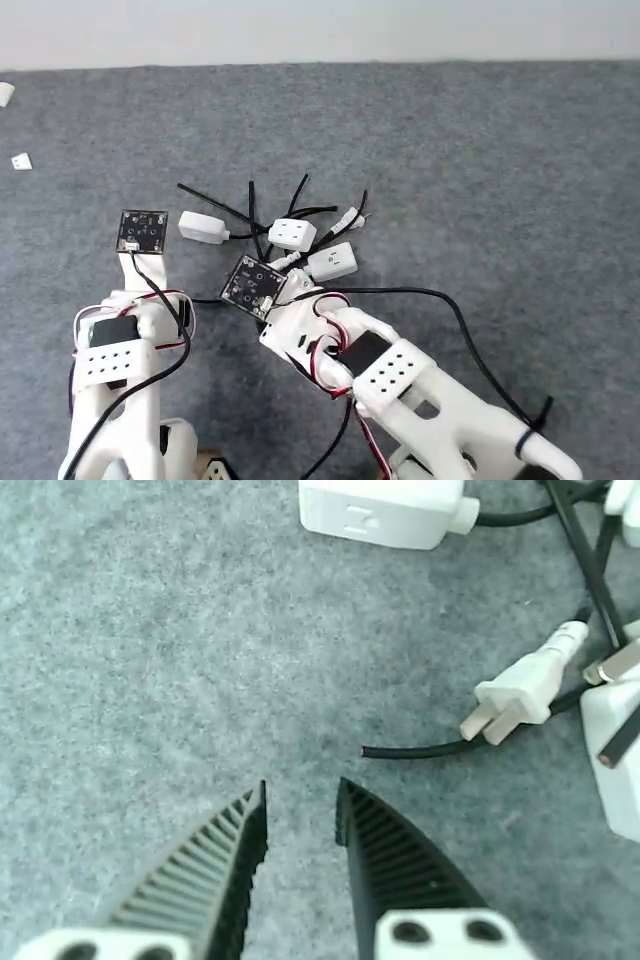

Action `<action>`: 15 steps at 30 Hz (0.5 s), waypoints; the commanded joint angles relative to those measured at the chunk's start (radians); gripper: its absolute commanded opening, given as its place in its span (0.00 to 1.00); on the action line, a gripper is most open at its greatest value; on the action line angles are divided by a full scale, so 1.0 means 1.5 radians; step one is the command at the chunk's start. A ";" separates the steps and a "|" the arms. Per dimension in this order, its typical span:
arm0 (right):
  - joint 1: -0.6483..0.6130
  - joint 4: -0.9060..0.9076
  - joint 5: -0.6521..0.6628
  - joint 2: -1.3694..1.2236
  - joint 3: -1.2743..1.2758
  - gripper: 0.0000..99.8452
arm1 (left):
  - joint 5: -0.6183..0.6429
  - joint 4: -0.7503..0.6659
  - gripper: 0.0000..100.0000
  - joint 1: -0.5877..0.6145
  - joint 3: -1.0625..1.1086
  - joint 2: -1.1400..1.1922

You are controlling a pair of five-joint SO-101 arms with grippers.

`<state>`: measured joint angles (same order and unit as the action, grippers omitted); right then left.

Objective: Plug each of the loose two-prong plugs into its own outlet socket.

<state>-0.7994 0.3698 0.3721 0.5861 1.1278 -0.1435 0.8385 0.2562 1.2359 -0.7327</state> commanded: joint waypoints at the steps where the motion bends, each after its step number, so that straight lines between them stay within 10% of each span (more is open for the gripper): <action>1: 0.018 0.068 -0.012 0.033 -0.025 0.01 | -0.008 -0.014 0.11 -0.004 -0.013 -0.009; 15: 0.130 0.378 -0.063 0.285 -0.091 0.01 | -0.008 -0.027 0.11 -0.004 -0.012 -0.009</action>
<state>-0.6736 0.8516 0.2862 0.9467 1.0648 -0.1450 0.8324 0.2562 1.2359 -0.7327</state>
